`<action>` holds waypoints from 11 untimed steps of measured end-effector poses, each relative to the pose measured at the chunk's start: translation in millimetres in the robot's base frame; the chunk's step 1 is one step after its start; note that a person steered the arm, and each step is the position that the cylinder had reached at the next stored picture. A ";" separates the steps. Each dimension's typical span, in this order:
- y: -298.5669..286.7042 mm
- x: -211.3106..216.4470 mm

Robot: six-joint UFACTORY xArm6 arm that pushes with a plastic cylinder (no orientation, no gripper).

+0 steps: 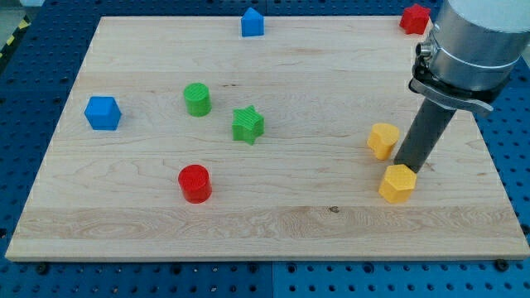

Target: Move the blue cube to the left of the blue triangle

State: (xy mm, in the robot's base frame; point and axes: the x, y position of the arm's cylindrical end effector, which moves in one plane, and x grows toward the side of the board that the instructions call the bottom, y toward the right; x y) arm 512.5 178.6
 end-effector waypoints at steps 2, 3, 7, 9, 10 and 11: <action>-44.6 0.0; -84.8 0.0; -307.5 -26.2; -394.4 -50.1; -420.9 -70.3; -431.8 -95.5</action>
State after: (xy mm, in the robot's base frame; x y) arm 417.0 -253.2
